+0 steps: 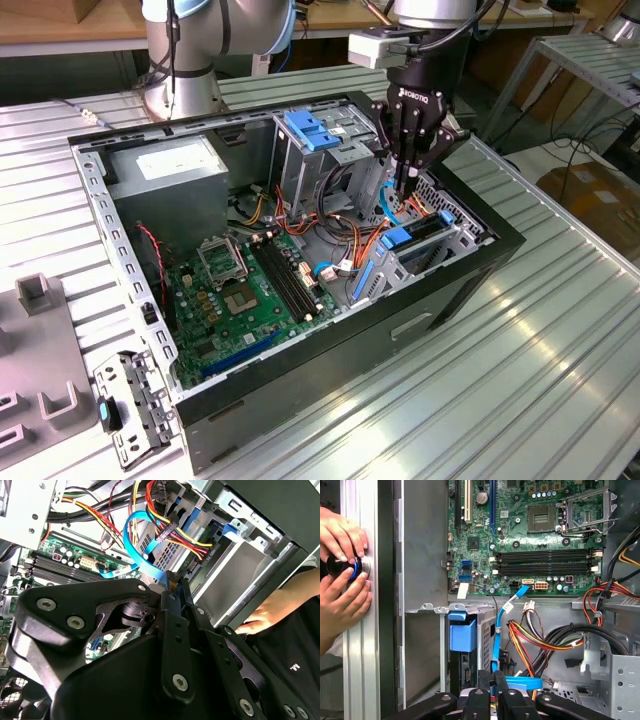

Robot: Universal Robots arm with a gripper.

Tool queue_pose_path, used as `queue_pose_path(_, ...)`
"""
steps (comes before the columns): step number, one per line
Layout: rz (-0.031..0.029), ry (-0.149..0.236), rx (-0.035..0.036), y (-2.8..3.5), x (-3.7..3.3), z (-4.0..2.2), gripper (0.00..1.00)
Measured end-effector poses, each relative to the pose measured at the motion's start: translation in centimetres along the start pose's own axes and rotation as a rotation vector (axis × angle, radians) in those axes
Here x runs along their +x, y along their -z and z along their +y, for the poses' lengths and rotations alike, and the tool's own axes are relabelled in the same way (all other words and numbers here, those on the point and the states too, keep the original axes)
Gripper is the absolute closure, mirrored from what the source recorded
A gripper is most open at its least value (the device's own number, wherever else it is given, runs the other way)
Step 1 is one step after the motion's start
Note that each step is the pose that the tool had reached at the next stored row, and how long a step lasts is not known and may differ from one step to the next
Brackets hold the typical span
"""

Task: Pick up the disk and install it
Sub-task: 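Insert the second disk wire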

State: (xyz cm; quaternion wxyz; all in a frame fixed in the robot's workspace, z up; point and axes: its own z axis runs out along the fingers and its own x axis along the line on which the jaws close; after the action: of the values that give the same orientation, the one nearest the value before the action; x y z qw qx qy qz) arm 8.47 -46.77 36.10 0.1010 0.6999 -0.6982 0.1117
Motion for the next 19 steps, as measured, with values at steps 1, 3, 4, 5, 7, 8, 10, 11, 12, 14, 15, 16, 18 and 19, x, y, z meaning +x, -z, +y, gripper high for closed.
queue_pose_path(1, 0.0, 0.0, 0.0001, 0.0, 0.0, 0.0, 0.84)
queue_pose_path(3, -0.0001, 0.0, 0.0003, -0.01, 0.01, 0.0, 0.84)
queue_pose_path(4, -0.0002, 0.0, 0.0003, -0.04, 0.07, 0.01, 0.84)
queue_pose_path(5, -0.0001, 0.0, 0.0003, -0.09, 0.17, 0.01, 0.84)
queue_pose_path(7, -0.0002, 0.0, 0.0017, -0.34, 0.61, 0.01, 0.84)
queue_pose_path(8, -0.0003, 0.0, 0.0024, -0.46, 0.81, 0.01, 0.84)
queue_pose_path(10, -0.002, -0.001, 0.0055, -0.75, 1.2, 0.02, 0.84)
queue_pose_path(11, -0.0029, -0.002, 0.0072, -0.85, 1.33, 0.02, 0.84)
queue_pose_path(12, -0.0058, -0.003, 0.0119, -1.01, 1.58, 0.01, 0.84)
queue_pose_path(14, -0.0092, -0.006, 0.0228, -1.13, 1.7, 0.01, 0.84)
queue_pose_path(15, -0.0101, -0.007, 0.0265, -1.17, 1.72, 0.02, 0.84)
queue_pose_path(16, -0.0163, -0.009, 0.0309, -1.24, 1.79, 0.01, 0.84)
queue_pose_path(18, -0.0337, -0.01, 0.0333, -1.37, 1.99, 0.03, 0.84)
queue_pose_path(19, -0.0441, -0.011, 0.0344, -1.43, 2.12, 0.03, 0.84)
